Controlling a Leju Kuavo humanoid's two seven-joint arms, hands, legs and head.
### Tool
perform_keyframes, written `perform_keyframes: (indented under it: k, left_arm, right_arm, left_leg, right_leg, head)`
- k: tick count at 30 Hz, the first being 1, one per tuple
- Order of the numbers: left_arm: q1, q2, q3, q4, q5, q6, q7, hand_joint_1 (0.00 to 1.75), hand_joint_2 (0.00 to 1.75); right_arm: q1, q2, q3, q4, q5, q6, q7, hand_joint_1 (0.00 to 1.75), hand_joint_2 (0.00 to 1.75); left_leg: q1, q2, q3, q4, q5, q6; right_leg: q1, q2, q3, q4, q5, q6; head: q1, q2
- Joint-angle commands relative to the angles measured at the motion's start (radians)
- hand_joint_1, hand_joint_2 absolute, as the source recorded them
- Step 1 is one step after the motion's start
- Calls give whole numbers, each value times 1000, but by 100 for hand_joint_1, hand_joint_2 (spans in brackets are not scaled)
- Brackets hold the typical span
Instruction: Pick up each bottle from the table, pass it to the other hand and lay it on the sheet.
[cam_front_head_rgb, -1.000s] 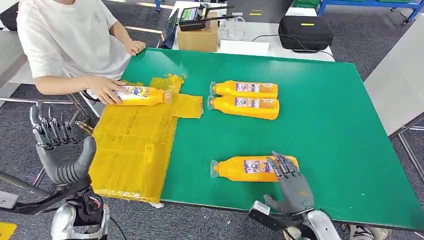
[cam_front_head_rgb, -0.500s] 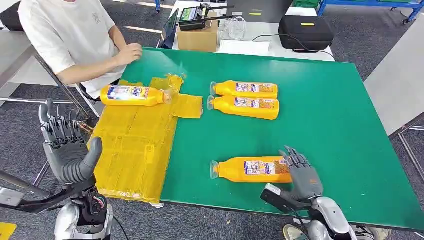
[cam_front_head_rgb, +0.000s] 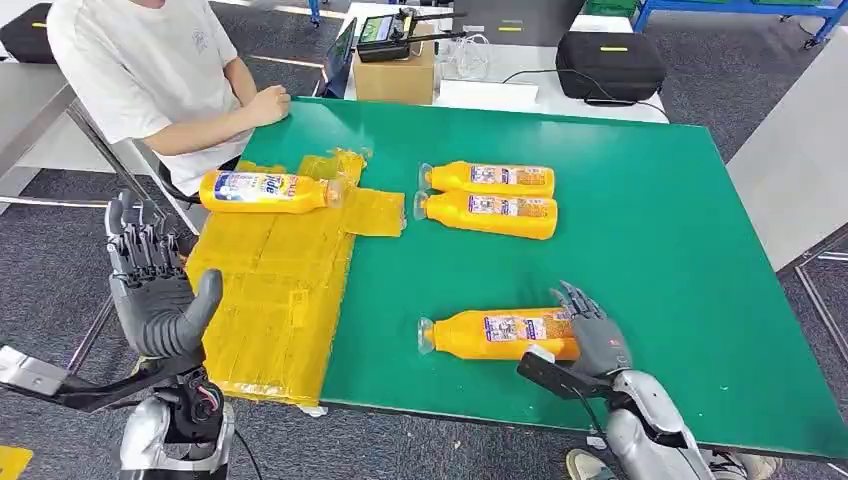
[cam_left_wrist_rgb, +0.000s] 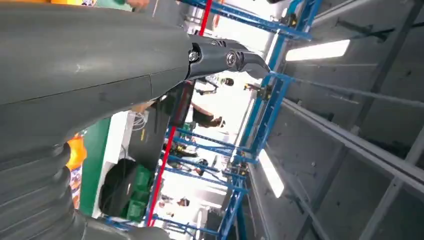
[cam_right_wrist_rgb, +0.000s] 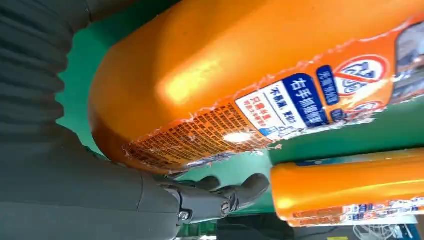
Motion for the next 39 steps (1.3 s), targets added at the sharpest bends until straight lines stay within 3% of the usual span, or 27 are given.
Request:
perform_keyframes:
  k: [1, 2, 6, 10, 14, 27, 31, 33, 37, 39]
  left_arm:
    - [-48, 45, -32, 90, -8, 0, 5, 0, 175]
    - [-49, 45, -31, 91, -8, 0, 5, 0, 175]
    - [-51, 47, -32, 97, -7, 1, 4, 0, 175]
    - [-48, 48, -37, 94, -9, 1, 2, 0, 175]
    - [-50, 52, -46, 96, -16, -1, 1, 0, 175]
    - [-52, 59, -65, 99, -30, -8, -8, 0, 175]
    - [-34, 58, -81, 83, -49, 12, -19, 0, 175]
    - [-25, 58, -99, 86, -95, 58, -15, 0, 175]
    - [-25, 59, -104, 91, -96, 62, -18, 0, 175]
    - [-22, 61, -117, 108, -197, 153, 11, 0, 175]
  right_arm:
    - [-157, 8, 132, 298, -13, 55, -29, 140, 175]
    - [-157, 6, 134, 298, -14, 53, -33, 166, 175]
    - [-153, 8, 143, 303, -35, 55, -50, 173, 175]
    - [-160, 28, 144, 339, -77, 91, -25, 164, 175]
    - [-170, 28, 160, 366, -82, 109, -22, 175, 175]
    - [-187, 17, 195, 414, -110, 114, -48, 175, 175]
    - [-56, 51, 81, 192, -292, 30, -215, 175, 175]
    - [20, 79, 36, 22, -341, 24, -203, 175, 175]
    - [30, 75, 39, -15, -339, 38, -178, 175, 175]
    - [55, 118, -21, -66, -404, 3, -237, 175, 175]
  left_leg:
    - [0, 1, 5, -4, 1, 3]
    - [0, 1, 6, -4, 1, 3]
    - [0, 0, 8, -4, 2, 3]
    - [1, -1, 10, -4, 2, 3]
    - [1, 1, 14, -2, 0, 2]
    - [1, 0, 17, -3, 2, 3]
    - [2, -1, 18, -4, 1, 2]
    - [2, -2, 18, -4, 1, 2]
    - [1, 1, 14, -2, -1, 2]
    - [1, 2, 12, -2, -1, 2]
  right_leg:
    - [1, 1, 4, -4, 1, -4]
    - [2, 1, 5, -4, 1, -5]
    - [2, 0, 7, -4, 2, -6]
    - [2, -1, 10, -4, 2, -5]
    - [1, 1, 12, -3, 0, -3]
    - [2, 0, 15, -5, 2, -5]
    - [3, 0, 16, -6, 1, -5]
    - [3, -2, 17, -6, 1, -5]
    - [1, 3, 13, -2, 0, -4]
    - [1, 3, 11, -2, 0, -5]
  head:
    - [0, 0]
    - [0, 0]
    - [0, 0]
    - [0, 0]
    - [0, 0]
    - [0, 0]
    - [0, 0]
    - [0, 0]
    - [0, 0]
    - [0, 0]
